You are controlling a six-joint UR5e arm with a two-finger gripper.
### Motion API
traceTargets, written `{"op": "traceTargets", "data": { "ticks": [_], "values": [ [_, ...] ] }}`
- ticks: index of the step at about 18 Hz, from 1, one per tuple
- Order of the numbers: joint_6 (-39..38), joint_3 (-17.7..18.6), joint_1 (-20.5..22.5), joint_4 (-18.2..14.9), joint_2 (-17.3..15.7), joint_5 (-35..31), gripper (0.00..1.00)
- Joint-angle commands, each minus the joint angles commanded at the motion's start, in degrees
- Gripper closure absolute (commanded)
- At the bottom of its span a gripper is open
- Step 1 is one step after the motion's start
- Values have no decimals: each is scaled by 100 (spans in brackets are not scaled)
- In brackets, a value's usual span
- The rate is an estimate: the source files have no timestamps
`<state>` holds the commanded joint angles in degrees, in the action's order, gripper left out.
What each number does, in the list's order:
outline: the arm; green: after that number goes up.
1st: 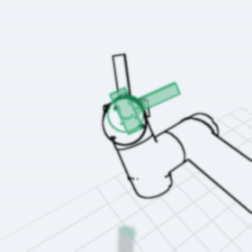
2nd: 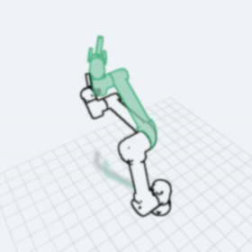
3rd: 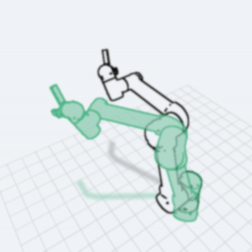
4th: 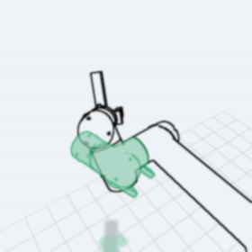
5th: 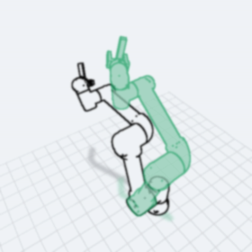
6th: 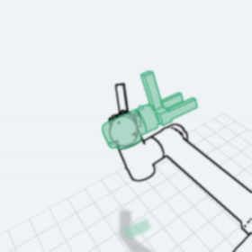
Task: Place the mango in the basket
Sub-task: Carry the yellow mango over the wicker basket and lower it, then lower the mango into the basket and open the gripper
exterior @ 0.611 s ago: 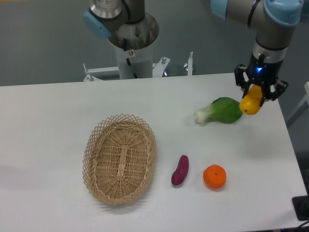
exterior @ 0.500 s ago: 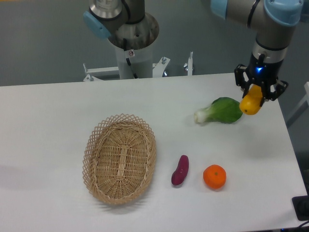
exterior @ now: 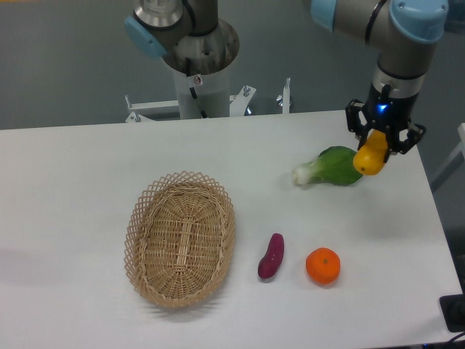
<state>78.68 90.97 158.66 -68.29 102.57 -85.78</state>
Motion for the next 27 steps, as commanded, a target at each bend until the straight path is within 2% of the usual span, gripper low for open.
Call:
{"op": "traceTargets", "data": {
  "ticks": [3,7,9,14,17,20,23,27],
  "values": [
    [-667,96,-387,184,35,-18,53],
    [-1451,517,-862,798,0,-53,53],
    [-1898,615,-1160,1019,-17,-62,53],
    [-3251,633,-1924,1239,26,-62,53],
    [-3762,641,-2452,1397,210,-79,53],
    [-3957,747,-2909,1459,351,-271,53],
    [-3834,835,-3331,1669,475,-483,53],
    [-3474,1124,-3595,1670,519,-606,53]
  ]
}}
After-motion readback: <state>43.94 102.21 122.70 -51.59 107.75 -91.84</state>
